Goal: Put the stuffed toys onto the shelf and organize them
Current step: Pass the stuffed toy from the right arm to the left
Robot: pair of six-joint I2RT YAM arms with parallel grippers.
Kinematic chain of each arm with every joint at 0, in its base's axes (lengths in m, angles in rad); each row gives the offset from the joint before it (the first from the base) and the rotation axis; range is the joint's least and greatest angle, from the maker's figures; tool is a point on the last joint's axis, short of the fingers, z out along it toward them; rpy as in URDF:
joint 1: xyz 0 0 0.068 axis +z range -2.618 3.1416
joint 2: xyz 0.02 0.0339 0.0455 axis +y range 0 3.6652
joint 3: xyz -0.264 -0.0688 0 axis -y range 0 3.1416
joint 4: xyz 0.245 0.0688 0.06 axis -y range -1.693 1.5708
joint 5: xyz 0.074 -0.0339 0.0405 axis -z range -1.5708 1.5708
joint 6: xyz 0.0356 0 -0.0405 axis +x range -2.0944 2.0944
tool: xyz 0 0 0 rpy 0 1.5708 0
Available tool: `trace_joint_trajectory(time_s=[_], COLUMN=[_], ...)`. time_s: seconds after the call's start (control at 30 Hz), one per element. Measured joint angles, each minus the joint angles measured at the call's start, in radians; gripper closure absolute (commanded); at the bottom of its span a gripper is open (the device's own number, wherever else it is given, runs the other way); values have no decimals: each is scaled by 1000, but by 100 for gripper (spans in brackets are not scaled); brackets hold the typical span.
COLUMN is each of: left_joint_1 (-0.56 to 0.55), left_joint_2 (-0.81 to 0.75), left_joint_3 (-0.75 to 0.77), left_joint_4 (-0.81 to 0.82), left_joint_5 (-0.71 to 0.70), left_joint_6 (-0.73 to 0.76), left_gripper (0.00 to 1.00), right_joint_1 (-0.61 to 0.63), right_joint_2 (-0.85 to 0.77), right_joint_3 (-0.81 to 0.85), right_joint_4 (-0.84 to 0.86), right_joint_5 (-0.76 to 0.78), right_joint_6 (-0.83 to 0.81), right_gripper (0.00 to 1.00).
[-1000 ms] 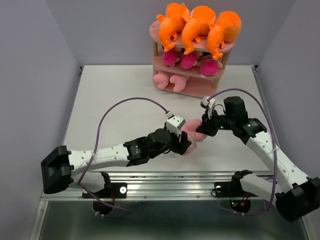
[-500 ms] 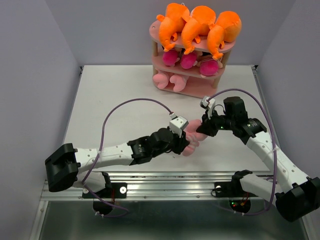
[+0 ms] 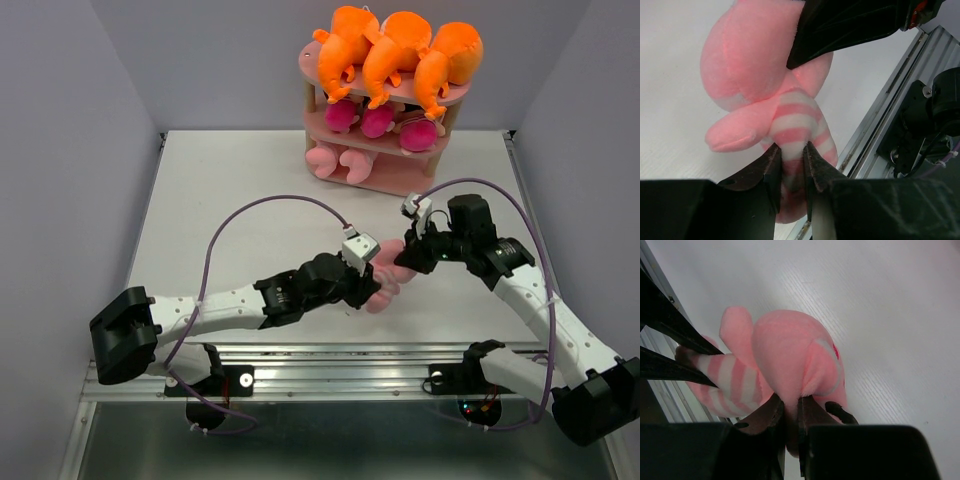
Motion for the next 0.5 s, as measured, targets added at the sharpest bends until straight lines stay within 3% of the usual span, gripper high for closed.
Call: trace_joint_trajectory(time_s=[0.03,0.17,0.2,0.27,0.3,0.33,0.5], left_joint_1=[3,11,16,26,34,40,93], left_joint_2=[0,0,0,0,0,0,1], left_joint_3=[-1,-5,-5,-6,-7,-7,-7], left_joint_4=[2,9,9,7,4,0,-13], left_joint_5=[3,15,19,33,39,43,66], left_joint_6=[1,10,11,11,11,11,15], left_gripper=[100,100,100,100,100,100,100], right_joint_1=[0,0,0,0,0,-4,-4], right_joint_2=[-1,-1,-1,-1,-1,-1,-1], right_joint_3=[0,0,0,0,0,0,8], right_joint_4=[0,0,2,4,7,13,20], right_joint_5=[2,11,13,26,35,44,73], right_joint_6=[0,4,5,8,5,2,15], right_gripper=[92,65,44,26,10,0,0])
